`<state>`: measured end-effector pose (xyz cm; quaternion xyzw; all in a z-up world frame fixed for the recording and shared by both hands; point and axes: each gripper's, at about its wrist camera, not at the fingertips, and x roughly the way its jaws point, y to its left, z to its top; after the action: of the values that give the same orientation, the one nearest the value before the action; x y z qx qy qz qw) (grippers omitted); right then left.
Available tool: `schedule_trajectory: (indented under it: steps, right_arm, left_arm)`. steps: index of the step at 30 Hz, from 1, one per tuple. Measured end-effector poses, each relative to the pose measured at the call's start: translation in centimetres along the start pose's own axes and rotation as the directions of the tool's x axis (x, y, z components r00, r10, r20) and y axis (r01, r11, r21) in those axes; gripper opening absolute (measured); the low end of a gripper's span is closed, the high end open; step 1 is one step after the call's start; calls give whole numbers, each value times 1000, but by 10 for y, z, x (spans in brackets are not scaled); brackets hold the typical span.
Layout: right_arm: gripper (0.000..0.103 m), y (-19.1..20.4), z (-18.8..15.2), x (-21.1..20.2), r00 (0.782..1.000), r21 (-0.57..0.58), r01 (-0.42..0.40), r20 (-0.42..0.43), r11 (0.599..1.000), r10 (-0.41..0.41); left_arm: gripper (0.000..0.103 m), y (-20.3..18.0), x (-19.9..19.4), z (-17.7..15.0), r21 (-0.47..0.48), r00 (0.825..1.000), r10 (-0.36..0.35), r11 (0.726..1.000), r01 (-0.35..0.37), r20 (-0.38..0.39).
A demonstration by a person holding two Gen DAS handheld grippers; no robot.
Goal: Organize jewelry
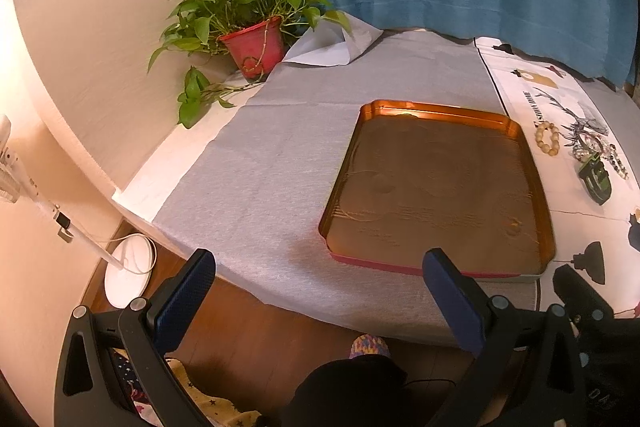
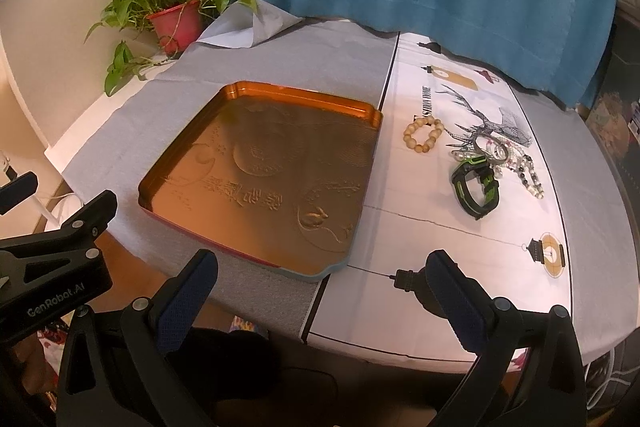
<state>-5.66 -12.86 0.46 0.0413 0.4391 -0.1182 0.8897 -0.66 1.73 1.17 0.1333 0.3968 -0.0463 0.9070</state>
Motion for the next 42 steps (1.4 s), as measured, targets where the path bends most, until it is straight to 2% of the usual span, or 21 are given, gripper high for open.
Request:
schedule_trajectory:
  steps: [42]
  right_arm:
    - [103,0,3,-5,1000,6,-6,5,1000,6]
  left_arm:
    - [103,-1,-8,0,-3,1000,5,1000,-5,10]
